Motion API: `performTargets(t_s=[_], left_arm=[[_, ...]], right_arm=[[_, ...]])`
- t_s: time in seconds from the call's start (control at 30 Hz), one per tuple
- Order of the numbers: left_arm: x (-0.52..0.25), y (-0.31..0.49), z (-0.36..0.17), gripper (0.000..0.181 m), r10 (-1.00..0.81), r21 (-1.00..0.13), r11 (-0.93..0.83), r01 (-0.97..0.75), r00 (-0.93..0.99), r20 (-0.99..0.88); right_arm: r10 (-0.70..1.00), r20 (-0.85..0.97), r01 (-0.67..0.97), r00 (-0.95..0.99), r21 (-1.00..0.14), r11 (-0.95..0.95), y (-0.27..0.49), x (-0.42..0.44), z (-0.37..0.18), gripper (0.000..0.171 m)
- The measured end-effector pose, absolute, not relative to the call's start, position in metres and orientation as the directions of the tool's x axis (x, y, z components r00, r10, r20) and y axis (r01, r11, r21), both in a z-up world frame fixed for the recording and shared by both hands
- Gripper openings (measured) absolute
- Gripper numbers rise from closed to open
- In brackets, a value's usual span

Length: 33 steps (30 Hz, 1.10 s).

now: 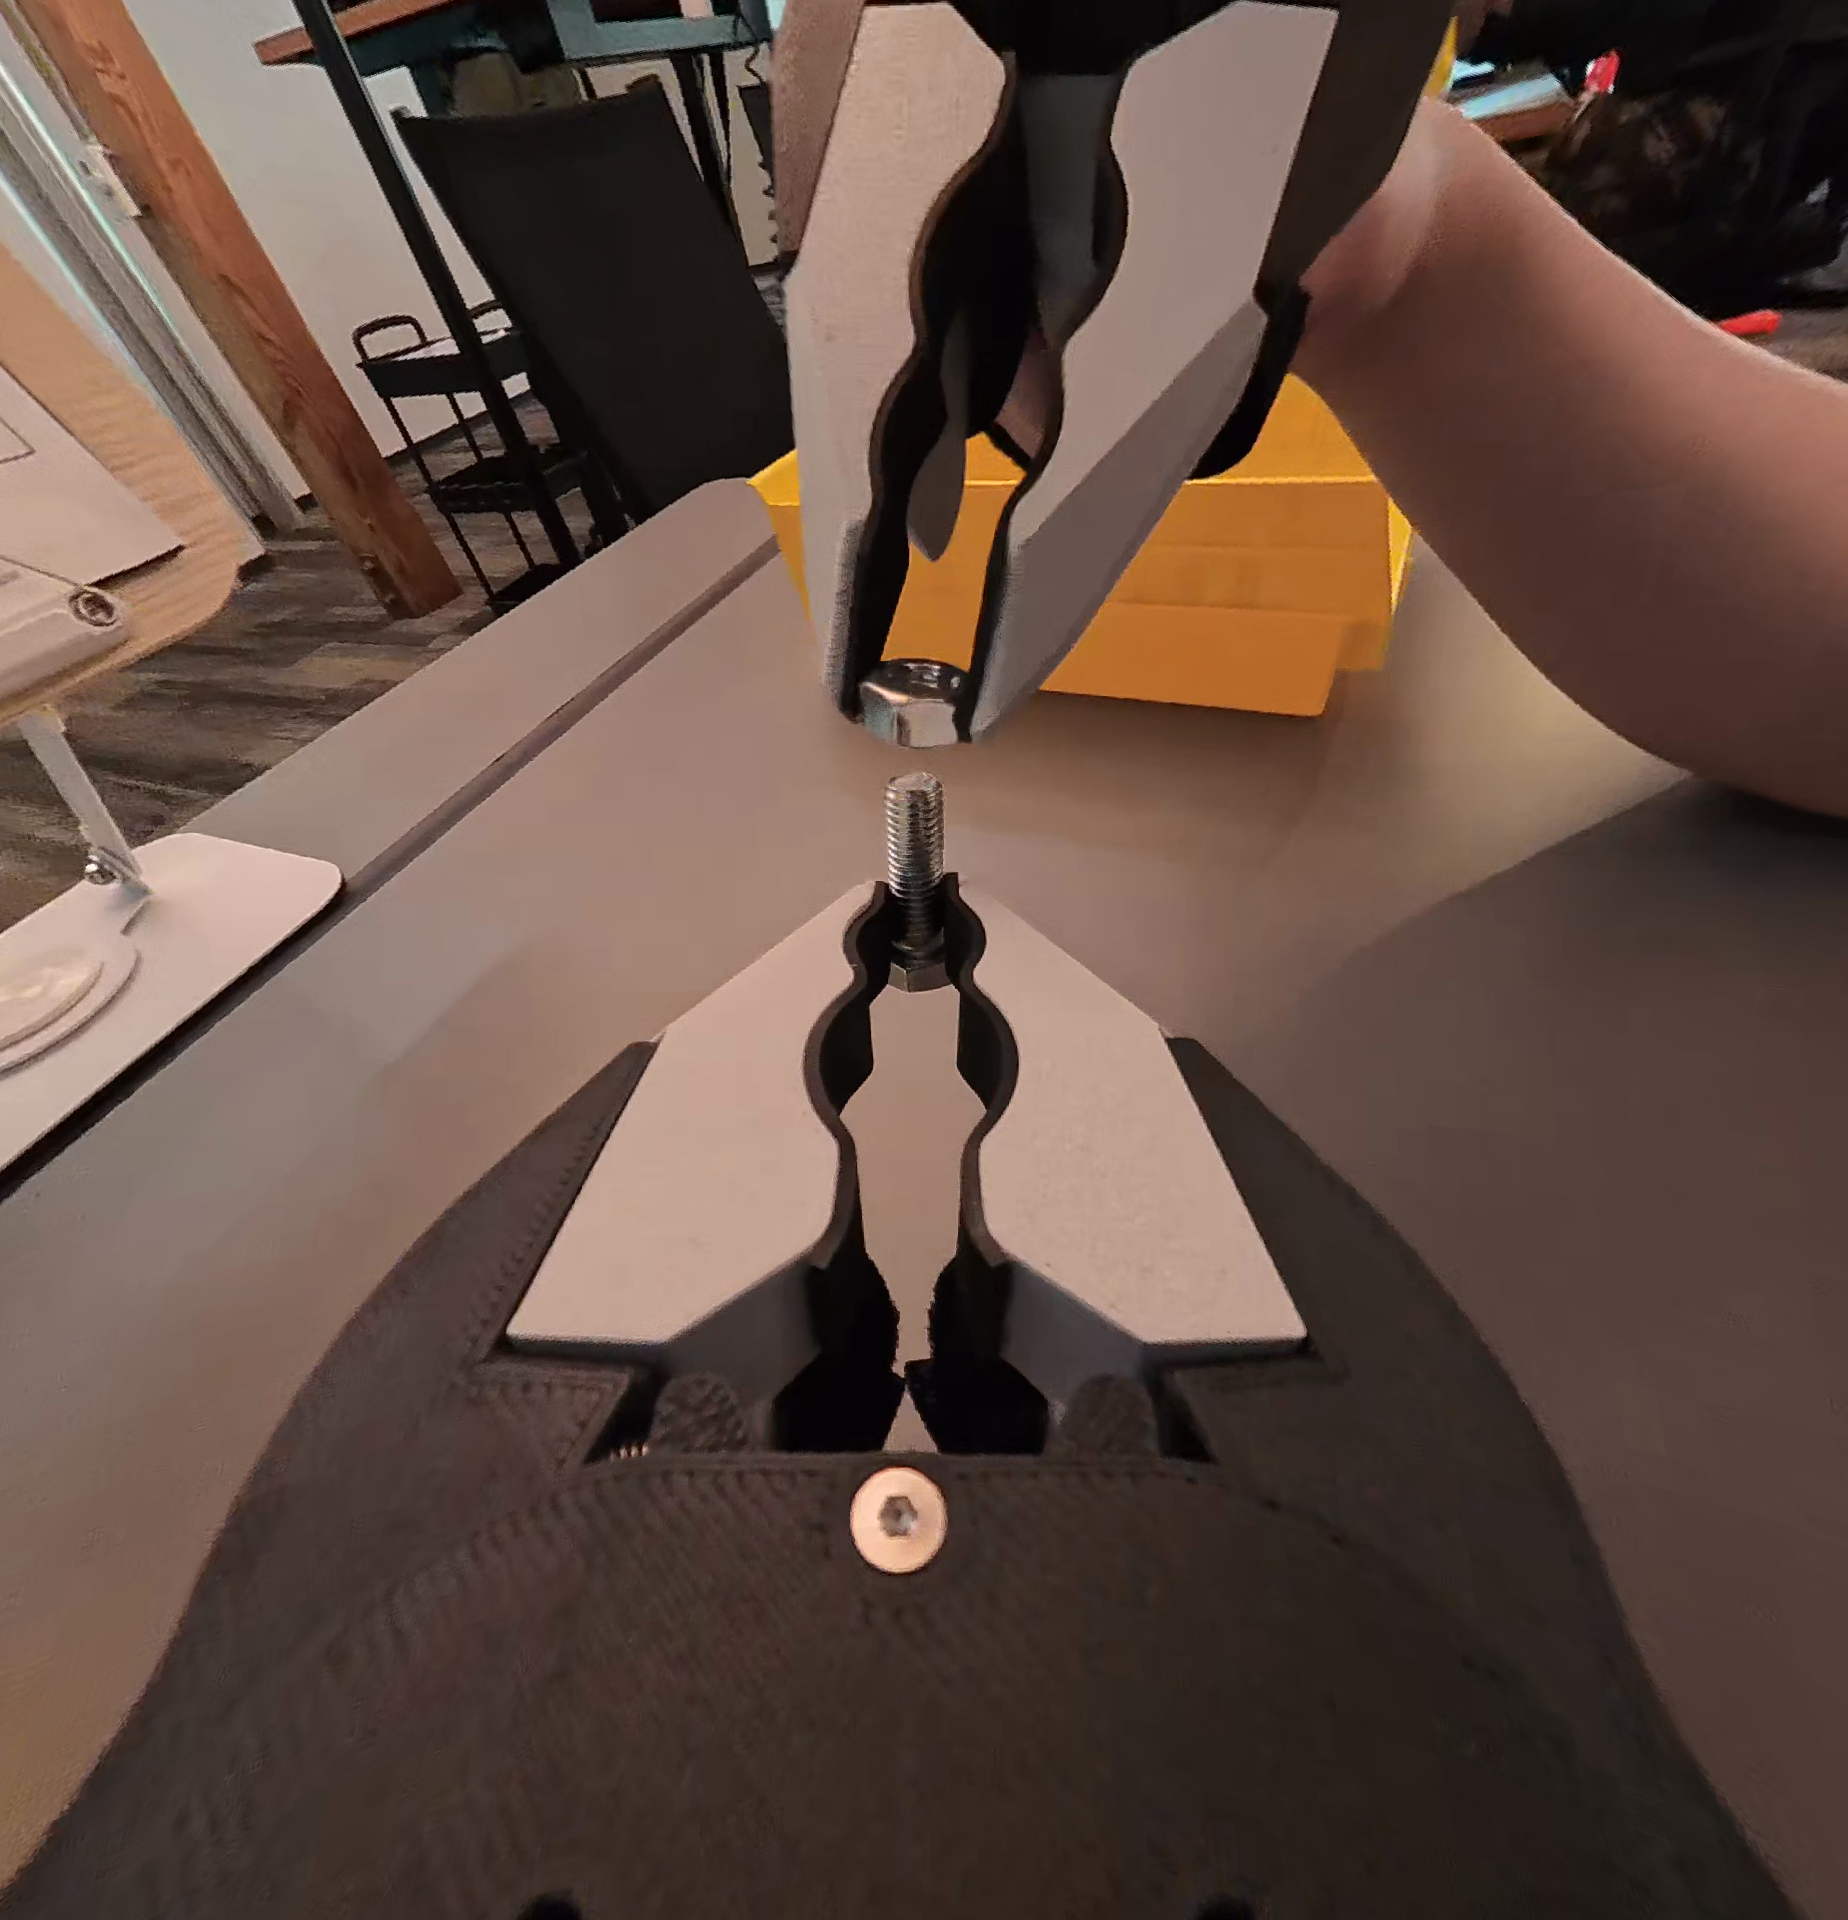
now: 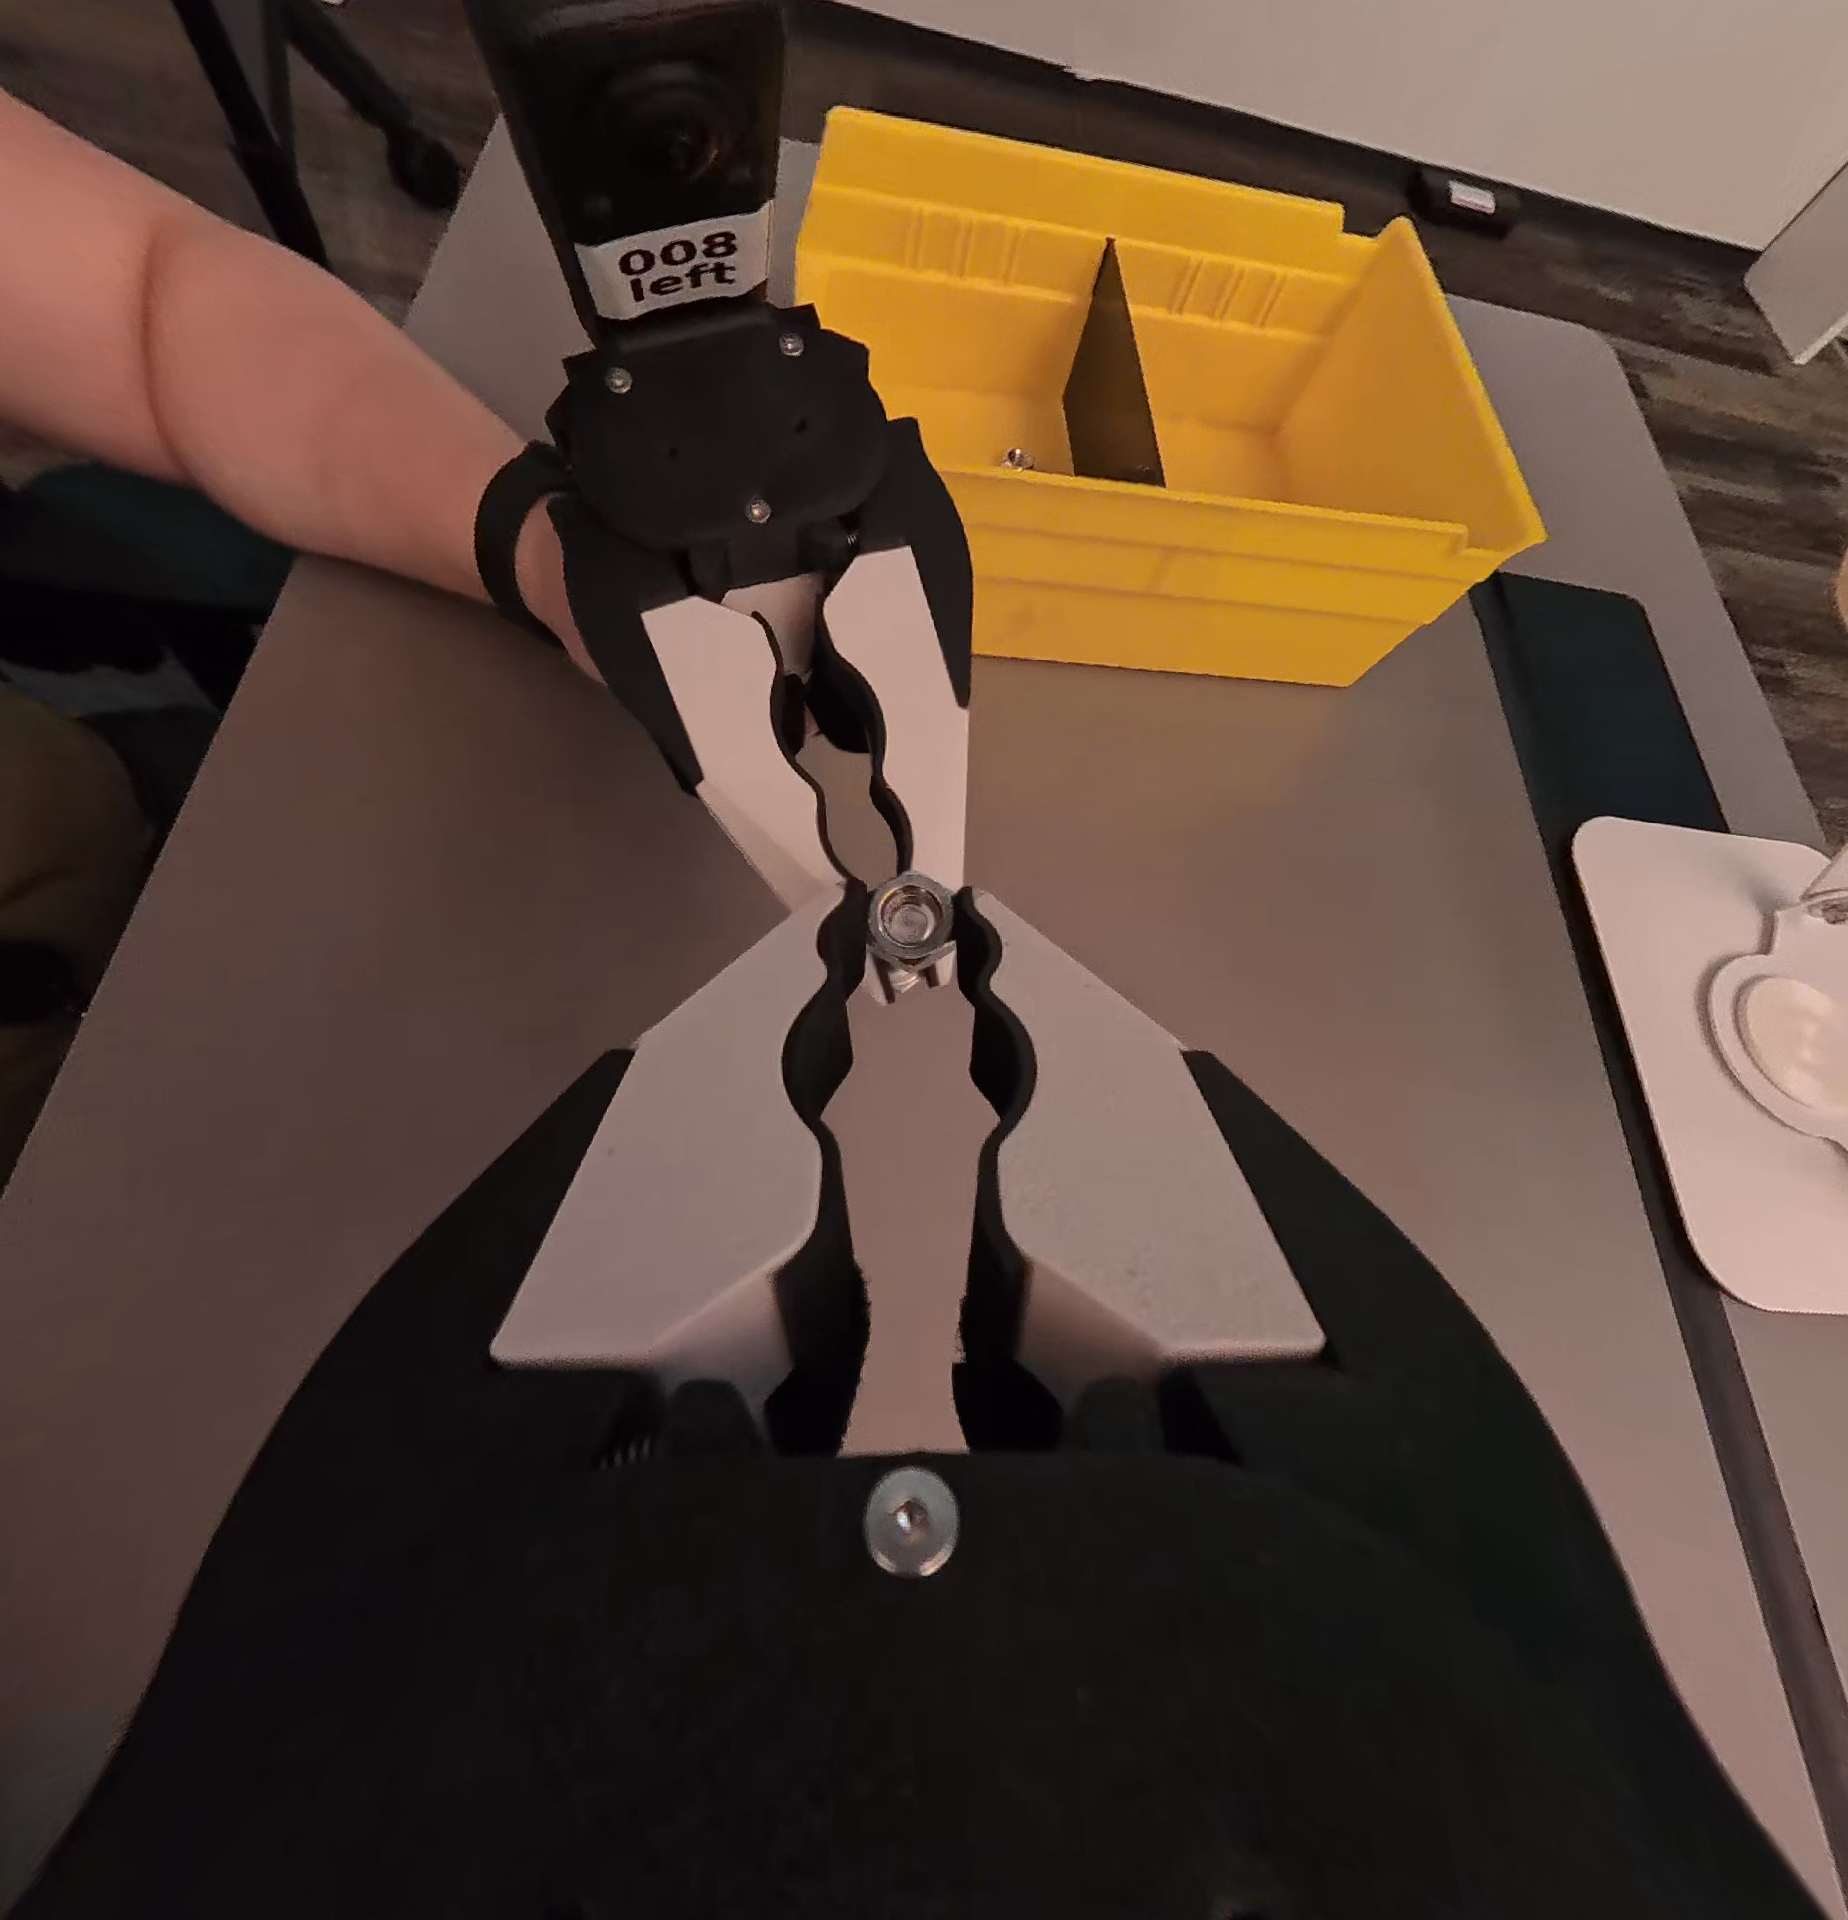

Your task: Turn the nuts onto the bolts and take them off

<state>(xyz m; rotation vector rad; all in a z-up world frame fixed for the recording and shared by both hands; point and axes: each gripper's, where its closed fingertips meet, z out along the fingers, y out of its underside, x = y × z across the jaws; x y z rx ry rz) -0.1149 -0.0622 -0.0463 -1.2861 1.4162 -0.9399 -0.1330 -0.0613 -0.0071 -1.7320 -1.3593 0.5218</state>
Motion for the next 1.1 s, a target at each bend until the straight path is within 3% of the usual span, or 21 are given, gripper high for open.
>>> performTargets(t_s=[0.47, 0.8, 1.1], left_arm=[[-0.112, -0.083, -0.049, 0.007, -0.975, -0.946, 0.221, -0.238, -0.071, -0.21], [-0.115, -0.117, -0.042, 0.007, -0.95, -0.965, 0.204, -0.164, -0.272, -0.155], [-0.115, -0.129, -0.051, 0.007, -0.923, -0.943, 0.275, -0.19, -0.326, -0.204]], right_arm=[[0.954, 0.239, 0.644, 0.179, -0.761, 0.07, -0.082, -0.134, -0.02, 0.016], [0.981, 0.192, 0.585, 0.032, -0.799, 0.137, -0.114, -0.139, -0.013, 0.016], [0.986, 0.164, 0.627, -0.017, -0.766, 0.138, -0.126, -0.14, -0.023, 0.017]])
